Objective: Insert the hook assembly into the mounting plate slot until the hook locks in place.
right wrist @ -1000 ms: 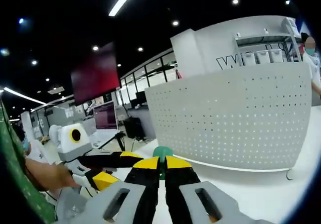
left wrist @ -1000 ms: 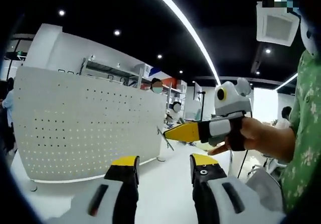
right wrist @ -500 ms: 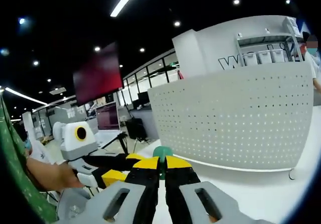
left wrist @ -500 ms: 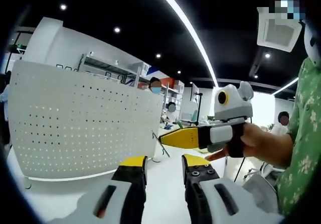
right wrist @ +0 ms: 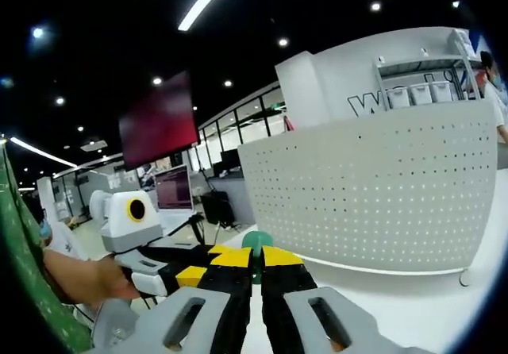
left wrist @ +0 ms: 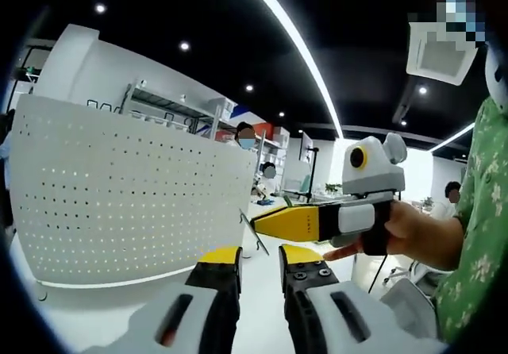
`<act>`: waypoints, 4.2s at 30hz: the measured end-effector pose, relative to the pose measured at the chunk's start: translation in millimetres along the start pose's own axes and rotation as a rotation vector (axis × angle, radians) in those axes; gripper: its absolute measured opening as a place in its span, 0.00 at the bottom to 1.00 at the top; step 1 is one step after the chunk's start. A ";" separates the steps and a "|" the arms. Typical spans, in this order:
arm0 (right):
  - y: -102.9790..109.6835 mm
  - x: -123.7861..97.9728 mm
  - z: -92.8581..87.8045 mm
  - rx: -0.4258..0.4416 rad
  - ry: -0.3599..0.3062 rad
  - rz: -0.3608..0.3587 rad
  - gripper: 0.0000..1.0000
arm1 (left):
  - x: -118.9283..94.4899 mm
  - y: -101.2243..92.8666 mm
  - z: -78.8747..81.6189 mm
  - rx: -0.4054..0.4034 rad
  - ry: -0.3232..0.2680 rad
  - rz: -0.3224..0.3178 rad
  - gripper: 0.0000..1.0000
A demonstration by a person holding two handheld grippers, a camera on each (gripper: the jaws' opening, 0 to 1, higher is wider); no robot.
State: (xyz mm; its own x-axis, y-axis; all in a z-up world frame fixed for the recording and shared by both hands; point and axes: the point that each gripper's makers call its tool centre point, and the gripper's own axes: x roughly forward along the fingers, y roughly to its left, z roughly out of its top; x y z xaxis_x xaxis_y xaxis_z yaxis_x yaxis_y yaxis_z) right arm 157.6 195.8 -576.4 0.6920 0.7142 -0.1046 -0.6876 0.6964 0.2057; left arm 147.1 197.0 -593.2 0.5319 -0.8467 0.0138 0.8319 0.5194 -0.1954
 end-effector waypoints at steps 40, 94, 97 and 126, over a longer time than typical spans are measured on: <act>3.9 -1.3 -1.7 -0.011 0.000 -0.006 0.02 | -5.5 4.5 6.7 0.107 -0.018 0.033 0.03; 0.3 8.4 7.6 0.071 -0.081 -0.072 0.02 | -7.5 16.3 20.6 0.075 -0.130 0.185 0.01; 1.7 8.4 8.3 0.114 -0.089 -0.058 0.02 | -8.5 16.1 21.6 0.083 -0.134 0.186 0.01; -0.1 3.8 13.0 0.113 -0.111 -0.060 0.01 | -6.3 13.5 17.3 0.111 -0.093 0.158 0.20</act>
State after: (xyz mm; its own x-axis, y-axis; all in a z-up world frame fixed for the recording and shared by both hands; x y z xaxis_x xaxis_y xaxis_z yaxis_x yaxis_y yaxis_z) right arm 163.2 197.5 -564.2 0.7555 0.6550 -0.0131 -0.6196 0.7208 0.3107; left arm 157.7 211.3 -579.0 0.6648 -0.7423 0.0835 0.7468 0.6584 -0.0932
